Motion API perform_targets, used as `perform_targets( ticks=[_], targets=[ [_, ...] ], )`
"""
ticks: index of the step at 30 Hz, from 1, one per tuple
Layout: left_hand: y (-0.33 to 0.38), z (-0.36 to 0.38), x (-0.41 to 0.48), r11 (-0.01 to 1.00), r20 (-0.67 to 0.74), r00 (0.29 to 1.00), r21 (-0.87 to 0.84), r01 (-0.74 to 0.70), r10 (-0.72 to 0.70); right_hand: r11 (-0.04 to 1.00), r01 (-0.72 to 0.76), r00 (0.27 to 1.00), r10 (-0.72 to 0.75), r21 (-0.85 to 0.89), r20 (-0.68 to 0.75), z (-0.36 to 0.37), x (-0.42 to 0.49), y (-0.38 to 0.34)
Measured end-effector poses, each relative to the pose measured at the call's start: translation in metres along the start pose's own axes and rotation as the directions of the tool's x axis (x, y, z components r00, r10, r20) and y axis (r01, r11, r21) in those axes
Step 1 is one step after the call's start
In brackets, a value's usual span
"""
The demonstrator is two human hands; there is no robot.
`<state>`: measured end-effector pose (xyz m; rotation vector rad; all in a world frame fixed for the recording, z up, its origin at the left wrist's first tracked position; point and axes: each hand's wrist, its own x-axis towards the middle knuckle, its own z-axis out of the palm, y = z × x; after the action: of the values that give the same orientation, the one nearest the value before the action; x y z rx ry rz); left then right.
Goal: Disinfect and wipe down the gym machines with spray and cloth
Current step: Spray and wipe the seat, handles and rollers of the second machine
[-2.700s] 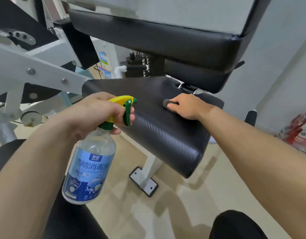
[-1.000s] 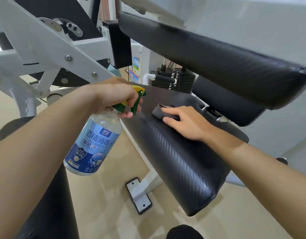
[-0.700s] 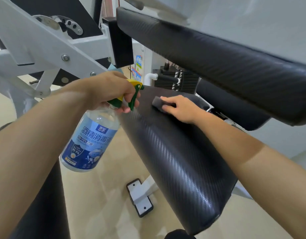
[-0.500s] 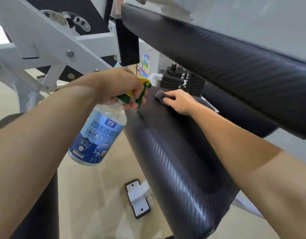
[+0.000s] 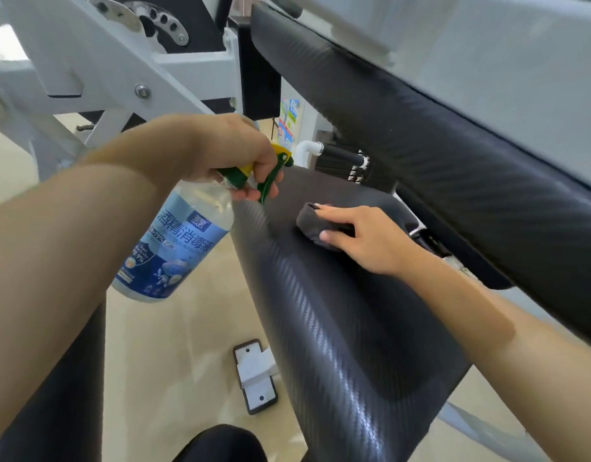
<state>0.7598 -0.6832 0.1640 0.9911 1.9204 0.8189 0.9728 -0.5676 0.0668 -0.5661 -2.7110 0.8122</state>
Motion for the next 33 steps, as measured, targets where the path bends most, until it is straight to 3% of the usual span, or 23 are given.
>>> perform_targets(
  ticks=[4, 8, 12, 19, 23, 28, 33],
  targets=[
    [0.006, -0.004, 0.011, 0.997, 0.021, 0.999, 0.066, -0.026, 0.025, 0.972, -0.157, 0.986, 0.144, -0.176, -0.083, 0.003, 0.029, 0.031],
    [0.002, -0.009, 0.025, 0.99, 0.05, 0.998, 0.133, -0.051, 0.045, 0.944, -0.228, 0.97, 0.198, -0.239, -0.141, 0.008, 0.061, 0.048],
    [-0.005, -0.021, 0.041, 0.988, 0.061, 0.996, 0.134, -0.072, 0.065, 0.882, -0.382, 0.924, 0.36, -0.277, -0.13, -0.002, 0.102, 0.055],
    [0.0, -0.038, 0.069, 0.977, 0.142, 0.982, 0.156, -0.144, 0.122, 0.971, -0.13, 0.99, 0.117, -0.2, -0.073, 0.015, 0.078, 0.009],
    [0.007, -0.045, 0.08, 0.973, 0.155, 0.976, 0.149, -0.175, 0.152, 0.956, -0.222, 0.975, 0.211, -0.194, -0.074, 0.012, 0.097, 0.038],
    [0.008, -0.049, 0.088, 0.96, 0.173, 0.962, 0.153, -0.236, 0.209, 0.858, -0.447, 0.894, 0.418, -0.253, -0.162, 0.008, 0.143, 0.078],
    [-0.003, -0.049, 0.1, 0.951, 0.204, 0.959, 0.198, -0.236, 0.196, 0.639, -0.675, 0.734, 0.63, -0.368, -0.253, -0.009, 0.125, 0.127]
  ],
)
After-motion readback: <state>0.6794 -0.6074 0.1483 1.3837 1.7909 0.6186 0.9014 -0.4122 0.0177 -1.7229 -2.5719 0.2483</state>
